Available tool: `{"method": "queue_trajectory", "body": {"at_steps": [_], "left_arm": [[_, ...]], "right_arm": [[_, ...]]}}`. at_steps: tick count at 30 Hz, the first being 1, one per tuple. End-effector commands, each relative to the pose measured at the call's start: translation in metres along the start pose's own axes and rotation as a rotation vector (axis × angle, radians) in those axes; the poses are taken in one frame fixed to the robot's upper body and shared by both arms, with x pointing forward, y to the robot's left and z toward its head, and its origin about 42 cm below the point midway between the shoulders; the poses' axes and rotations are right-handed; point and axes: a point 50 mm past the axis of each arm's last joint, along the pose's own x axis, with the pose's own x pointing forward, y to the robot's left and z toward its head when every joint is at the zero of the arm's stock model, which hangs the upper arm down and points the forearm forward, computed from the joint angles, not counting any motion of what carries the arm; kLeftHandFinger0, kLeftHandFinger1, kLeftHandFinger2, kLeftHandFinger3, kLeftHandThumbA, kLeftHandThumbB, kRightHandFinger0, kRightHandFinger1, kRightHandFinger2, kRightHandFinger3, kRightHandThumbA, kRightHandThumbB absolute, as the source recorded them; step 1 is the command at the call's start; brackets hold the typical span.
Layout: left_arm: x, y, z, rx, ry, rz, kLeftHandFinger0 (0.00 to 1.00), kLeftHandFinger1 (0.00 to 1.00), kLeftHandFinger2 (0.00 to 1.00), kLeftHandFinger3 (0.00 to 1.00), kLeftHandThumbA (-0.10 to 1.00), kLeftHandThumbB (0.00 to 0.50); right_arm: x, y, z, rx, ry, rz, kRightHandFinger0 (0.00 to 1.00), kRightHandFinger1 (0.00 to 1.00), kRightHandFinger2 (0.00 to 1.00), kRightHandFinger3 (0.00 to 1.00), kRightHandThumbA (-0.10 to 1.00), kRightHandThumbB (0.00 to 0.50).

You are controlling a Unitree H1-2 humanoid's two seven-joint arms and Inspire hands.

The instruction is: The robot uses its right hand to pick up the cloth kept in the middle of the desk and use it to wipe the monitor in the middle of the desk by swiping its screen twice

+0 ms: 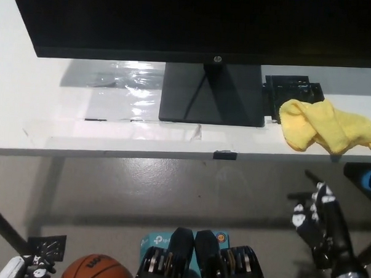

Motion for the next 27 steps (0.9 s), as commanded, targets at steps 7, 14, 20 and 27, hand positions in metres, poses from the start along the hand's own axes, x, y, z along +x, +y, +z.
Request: {"method": "queue_trajectory", "body": {"at_steps": [7,14,20,27], "left_arm": [[-0.002,0.001,0.002,0.005,-0.038,-0.002,0.55,0.6,0.71,0.8,0.54,0.217],[-0.003,-0.001,0.003,0.003,-0.033,0.001,0.53,0.58,0.69,0.8,0.53,0.217],[-0.004,0.0,0.002,-0.001,-0.033,0.007,0.51,0.56,0.67,0.79,0.52,0.219],[-0.006,-0.002,-0.002,0.004,-0.036,0.003,0.49,0.54,0.66,0.78,0.54,0.226]], "right_arm": [[0.016,-0.044,0.111,-0.14,-0.386,-0.143,0.31,0.43,0.67,0.94,0.08,0.132],[0.039,-0.076,0.141,-0.347,-0.368,-0.268,0.49,0.75,0.83,0.96,0.16,0.163],[0.055,-0.09,0.142,-0.466,-0.3,-0.327,1.0,1.0,1.0,1.0,0.27,0.196],[0.083,-0.082,0.127,-0.518,-0.167,-0.322,1.0,1.0,1.0,1.0,0.32,0.261]]}}
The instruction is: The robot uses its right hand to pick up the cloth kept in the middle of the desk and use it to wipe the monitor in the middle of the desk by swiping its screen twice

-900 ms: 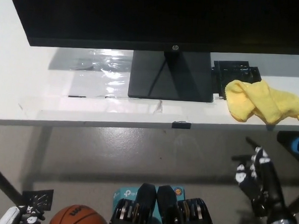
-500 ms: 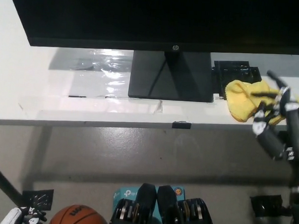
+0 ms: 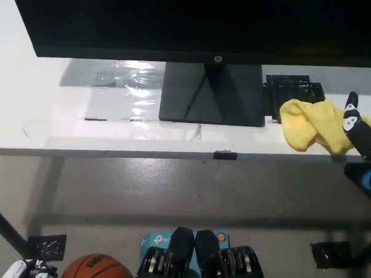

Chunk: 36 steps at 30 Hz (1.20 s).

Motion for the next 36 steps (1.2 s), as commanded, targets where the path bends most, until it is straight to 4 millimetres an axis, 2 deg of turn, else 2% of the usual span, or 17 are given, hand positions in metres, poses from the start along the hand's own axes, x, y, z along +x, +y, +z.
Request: {"method": "queue_trajectory", "body": {"at_steps": [1,4,9,12,15,16,17,19,24,27,30,32,36], "left_arm": [[-0.002,0.004,0.002,0.015,-0.039,0.007,0.49,0.53,0.65,0.78,0.54,0.226],[-0.003,0.004,0.002,0.023,-0.04,0.006,0.5,0.54,0.67,0.78,0.56,0.225],[-0.003,0.006,0.004,0.028,-0.036,0.011,0.51,0.55,0.66,0.78,0.56,0.226],[-0.003,0.007,0.005,0.019,-0.044,0.013,0.5,0.54,0.66,0.78,0.55,0.229],[-0.002,0.007,0.004,0.02,-0.047,0.012,0.48,0.53,0.66,0.78,0.56,0.239],[0.001,0.009,0.005,0.026,-0.052,0.017,0.47,0.53,0.66,0.78,0.56,0.229],[0.001,0.009,0.006,0.026,-0.052,0.017,0.47,0.53,0.66,0.78,0.56,0.226],[-0.001,0.008,0.006,0.019,-0.045,0.02,0.51,0.56,0.68,0.79,0.55,0.216],[0.0,0.01,0.008,0.024,-0.049,0.024,0.51,0.55,0.67,0.79,0.59,0.231],[0.001,0.01,0.009,0.008,-0.049,0.025,0.51,0.57,0.67,0.78,0.57,0.223],[0.001,0.01,0.009,0.01,-0.047,0.026,0.52,0.58,0.68,0.78,0.56,0.22],[0.001,0.01,0.01,0.0,-0.056,0.024,0.52,0.58,0.67,0.78,0.58,0.237],[0.002,0.011,0.011,0.007,-0.065,0.016,0.51,0.58,0.68,0.78,0.61,0.259]], "right_arm": [[0.021,0.002,-0.002,-0.095,0.076,-0.027,1.0,1.0,1.0,1.0,0.33,0.287],[0.033,0.018,-0.006,-0.106,0.126,0.013,1.0,1.0,1.0,1.0,0.37,0.333],[0.05,0.04,-0.005,-0.108,0.16,0.035,1.0,1.0,1.0,1.0,0.34,0.355],[0.058,0.054,-0.005,-0.097,0.184,0.048,1.0,1.0,1.0,1.0,0.32,0.333],[0.061,0.066,-0.003,-0.087,0.2,0.051,1.0,1.0,1.0,1.0,0.32,0.332],[0.065,0.07,-0.001,-0.089,0.203,0.053,1.0,1.0,1.0,1.0,0.33,0.335],[0.065,0.072,0.0,-0.091,0.205,0.054,1.0,1.0,1.0,1.0,0.33,0.335],[0.063,0.087,-0.003,-0.071,0.245,0.072,1.0,1.0,1.0,1.0,0.32,0.337],[0.06,0.097,-0.005,-0.061,0.277,0.073,1.0,1.0,1.0,1.0,0.3,0.332],[0.052,0.107,-0.008,-0.072,0.317,0.097,1.0,1.0,1.0,1.0,0.34,0.337],[0.049,0.111,-0.011,-0.085,0.338,0.103,1.0,1.0,1.0,1.0,0.35,0.348],[0.046,0.112,-0.018,-0.127,0.357,0.098,1.0,1.0,1.0,1.0,0.37,0.363],[0.046,0.107,-0.035,-0.185,0.387,0.091,1.0,1.0,1.0,1.0,0.33,0.351]]}}
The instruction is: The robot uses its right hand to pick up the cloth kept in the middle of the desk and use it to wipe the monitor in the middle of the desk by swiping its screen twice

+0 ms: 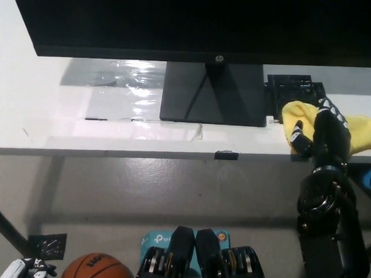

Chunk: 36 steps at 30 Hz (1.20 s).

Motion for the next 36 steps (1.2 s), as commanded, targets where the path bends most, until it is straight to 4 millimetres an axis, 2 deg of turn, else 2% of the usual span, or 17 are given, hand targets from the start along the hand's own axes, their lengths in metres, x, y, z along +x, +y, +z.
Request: {"method": "queue_trajectory", "body": {"at_steps": [1,12,15,17,18,19,20,22,23,25,28,29,30,31,33,34,36], "left_arm": [[0.001,0.008,0.009,-0.001,-0.055,0.007,0.51,0.58,0.68,0.77,0.61,0.26],[-0.001,0.007,0.007,0.003,-0.069,-0.005,0.51,0.57,0.67,0.77,0.6,0.257],[-0.001,0.007,0.006,0.005,-0.069,-0.012,0.51,0.58,0.69,0.76,0.61,0.281],[-0.001,0.008,0.009,-0.01,-0.085,-0.007,0.5,0.57,0.67,0.74,0.58,0.276],[-0.001,0.008,0.008,-0.015,-0.087,-0.008,0.49,0.56,0.66,0.74,0.58,0.289],[0.0,0.008,0.008,-0.009,-0.086,-0.009,0.49,0.56,0.66,0.75,0.59,0.3],[0.0,0.008,0.008,-0.011,-0.085,-0.009,0.5,0.56,0.66,0.76,0.59,0.306],[0.0,0.008,0.008,-0.014,-0.078,-0.014,0.5,0.56,0.66,0.76,0.6,0.316],[0.0,0.008,0.008,-0.014,-0.078,-0.014,0.5,0.55,0.66,0.76,0.6,0.318],[-0.002,0.007,0.01,-0.006,-0.081,-0.017,0.51,0.56,0.67,0.76,0.6,0.305],[-0.003,0.01,0.009,-0.004,-0.083,-0.012,0.52,0.56,0.67,0.76,0.59,0.3],[-0.003,0.01,0.009,-0.007,-0.089,-0.013,0.51,0.56,0.66,0.76,0.59,0.296],[-0.003,0.009,0.009,-0.012,-0.081,-0.011,0.51,0.57,0.67,0.77,0.6,0.32],[-0.003,0.009,0.009,-0.011,-0.083,-0.012,0.52,0.57,0.67,0.77,0.61,0.323],[-0.003,0.009,0.009,-0.005,-0.087,-0.013,0.52,0.57,0.68,0.78,0.61,0.314],[-0.003,0.009,0.009,-0.011,-0.093,-0.015,0.52,0.58,0.67,0.76,0.59,0.305],[-0.003,0.009,0.009,-0.006,-0.09,-0.015,0.52,0.58,0.68,0.76,0.58,0.277]], "right_arm": [[0.011,-0.016,-0.005,-0.086,0.014,-0.094,1.0,1.0,1.0,1.0,0.33,0.352],[0.032,-0.031,-0.025,-0.238,0.025,-0.125,1.0,1.0,1.0,1.0,0.32,0.319],[0.033,-0.027,-0.026,-0.187,0.027,-0.116,1.0,1.0,1.0,1.0,0.07,0.298],[0.033,-0.026,-0.024,-0.171,0.008,-0.111,0.86,1.0,1.0,1.0,-0.09,0.281],[0.033,-0.024,-0.025,-0.163,-0.003,-0.104,0.63,1.0,1.0,0.98,-0.1,0.279],[0.032,-0.021,-0.027,-0.174,-0.021,-0.115,0.48,0.98,1.0,0.87,-0.1,0.242],[0.031,-0.02,-0.028,-0.173,-0.033,-0.124,0.41,0.82,1.0,0.75,-0.1,0.225],[0.029,-0.015,-0.033,-0.158,-0.056,-0.131,0.33,0.71,0.98,0.5,-0.1,0.182],[0.029,-0.014,-0.033,-0.157,-0.057,-0.132,0.33,0.85,0.96,0.35,-0.1,0.157],[0.025,-0.011,-0.039,-0.074,-0.075,-0.137,0.32,0.69,0.63,0.12,-0.1,0.153],[0.025,-0.006,-0.04,-0.061,-0.103,-0.148,0.37,0.56,0.45,0.06,-0.1,0.145],[0.024,-0.005,-0.041,-0.052,-0.11,-0.15,0.27,0.47,0.39,0.07,-0.1,0.149],[0.024,-0.001,-0.044,-0.051,-0.111,-0.166,0.01,0.24,0.26,0.0,-0.1,0.127],[0.024,0.0,-0.044,-0.055,-0.122,-0.181,0.0,0.22,0.3,0.0,-0.1,0.142],[0.023,0.003,-0.046,-0.07,-0.159,-0.214,0.0,0.36,0.58,0.05,-0.1,0.126],[0.021,0.004,-0.048,-0.063,-0.194,-0.245,0.0,0.42,0.78,0.21,-0.1,0.128],[0.021,0.005,-0.048,-0.082,-0.227,-0.266,0.0,0.48,0.83,0.5,-0.1,0.149]]}}
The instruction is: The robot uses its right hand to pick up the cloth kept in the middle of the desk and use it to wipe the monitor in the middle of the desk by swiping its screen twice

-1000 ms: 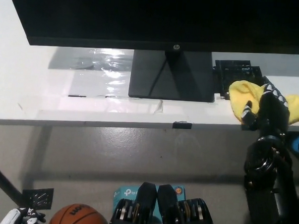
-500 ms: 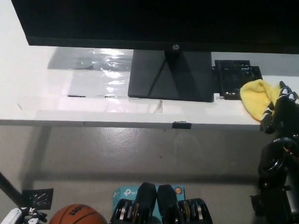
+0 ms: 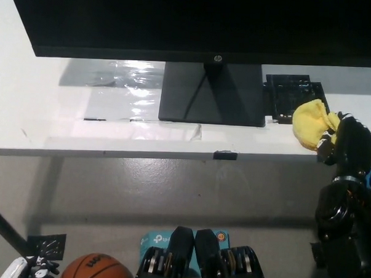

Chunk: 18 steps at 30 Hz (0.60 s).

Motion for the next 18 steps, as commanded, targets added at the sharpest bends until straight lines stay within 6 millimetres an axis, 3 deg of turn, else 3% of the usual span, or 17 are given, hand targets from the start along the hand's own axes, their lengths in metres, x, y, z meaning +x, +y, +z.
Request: {"method": "queue_trajectory", "body": {"at_steps": [1,2,3,4,6,7,8,10,12,14,15,16,17,18], "left_arm": [[-0.002,0.009,0.005,0.016,-0.053,0.0,0.53,0.59,0.68,0.76,0.62,0.29],[-0.003,0.008,0.005,0.017,-0.051,-0.002,0.53,0.59,0.68,0.76,0.63,0.291],[-0.004,0.008,0.005,0.016,-0.056,-0.005,0.53,0.59,0.68,0.76,0.66,0.292],[-0.005,0.008,0.004,0.014,-0.053,-0.008,0.53,0.6,0.69,0.77,0.67,0.293],[-0.005,0.008,0.004,0.022,-0.06,-0.007,0.52,0.59,0.69,0.78,0.7,0.296],[-0.005,0.008,0.004,0.02,-0.056,-0.006,0.52,0.59,0.69,0.78,0.72,0.303],[-0.005,0.008,0.003,0.019,-0.055,-0.005,0.52,0.59,0.69,0.78,0.75,0.3],[-0.005,0.008,0.003,0.009,-0.059,-0.001,0.5,0.57,0.67,0.76,0.79,0.336],[-0.005,0.008,0.003,0.019,-0.061,-0.005,0.51,0.57,0.67,0.76,0.85,0.347],[-0.004,0.008,0.002,0.02,-0.068,-0.008,0.5,0.56,0.67,0.76,0.86,0.35],[-0.007,0.005,-0.002,0.023,-0.061,-0.014,0.5,0.56,0.67,0.76,0.88,0.358],[-0.007,0.006,-0.002,0.03,-0.06,-0.013,0.5,0.56,0.67,0.76,0.88,0.358],[-0.008,0.005,-0.002,0.018,-0.062,-0.012,0.48,0.55,0.67,0.76,0.87,0.358],[-0.008,0.005,-0.002,0.006,-0.063,-0.011,0.48,0.55,0.67,0.77,0.87,0.358]], "right_arm": [[0.002,-0.007,0.007,0.052,-0.153,-0.131,0.0,0.41,0.78,0.76,-0.1,0.081],[0.001,-0.007,0.006,0.052,-0.153,-0.132,0.0,0.39,0.78,0.85,-0.1,0.073],[0.0,-0.006,0.006,0.052,-0.184,-0.139,0.0,0.31,0.71,0.98,-0.1,0.067],[-0.002,-0.006,0.004,0.045,-0.207,-0.149,0.0,0.23,0.67,0.97,-0.1,0.074],[-0.002,-0.005,0.002,0.056,-0.238,-0.153,0.0,0.12,0.6,0.82,-0.1,0.071],[-0.002,-0.004,0.001,0.062,-0.243,-0.149,0.0,0.09,0.54,0.65,-0.1,0.092],[-0.002,-0.004,0.0,0.056,-0.259,-0.16,0.0,0.04,0.43,0.39,-0.1,0.114],[-0.002,-0.003,-0.001,0.054,-0.276,-0.169,0.0,0.0,0.31,0.22,-0.1,0.088],[-0.003,-0.003,-0.002,0.063,-0.282,-0.173,0.0,0.0,0.27,0.12,-0.1,0.081],[-0.003,-0.002,-0.003,0.074,-0.289,-0.177,0.0,0.0,0.27,0.07,-0.1,0.065],[-0.007,-0.001,-0.006,0.081,-0.288,-0.177,0.0,0.0,0.34,0.03,-0.1,0.026],[-0.007,-0.001,-0.006,0.095,-0.291,-0.185,0.0,0.01,0.4,0.04,-0.1,0.017],[-0.008,-0.003,-0.006,0.106,-0.294,-0.195,0.0,0.05,0.56,0.21,-0.1,0.01],[-0.007,-0.004,-0.005,0.11,-0.292,-0.196,0.0,0.06,0.59,0.3,-0.1,0.016]]}}
